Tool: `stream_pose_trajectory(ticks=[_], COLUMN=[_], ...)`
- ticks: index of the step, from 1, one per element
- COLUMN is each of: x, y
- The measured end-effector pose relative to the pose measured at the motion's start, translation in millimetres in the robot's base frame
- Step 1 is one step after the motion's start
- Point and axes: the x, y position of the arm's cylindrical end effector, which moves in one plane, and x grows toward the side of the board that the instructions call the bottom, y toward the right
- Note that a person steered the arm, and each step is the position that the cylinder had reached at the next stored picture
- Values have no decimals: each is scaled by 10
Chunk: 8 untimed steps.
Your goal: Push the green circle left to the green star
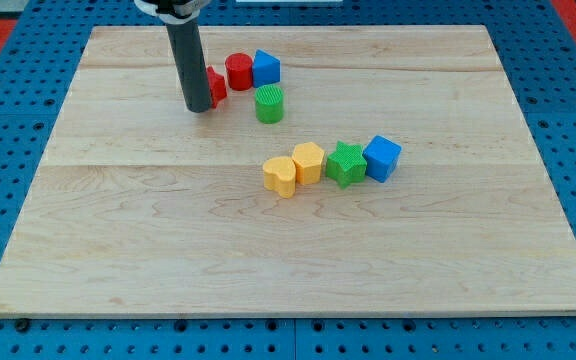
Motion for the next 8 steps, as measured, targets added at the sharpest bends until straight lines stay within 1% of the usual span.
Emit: stream_pose_trajectory(ticks=[3,4,5,6,7,8], x=[-368,-83,55,-36,-131,-193], y=[-26,-26,12,148,456,883])
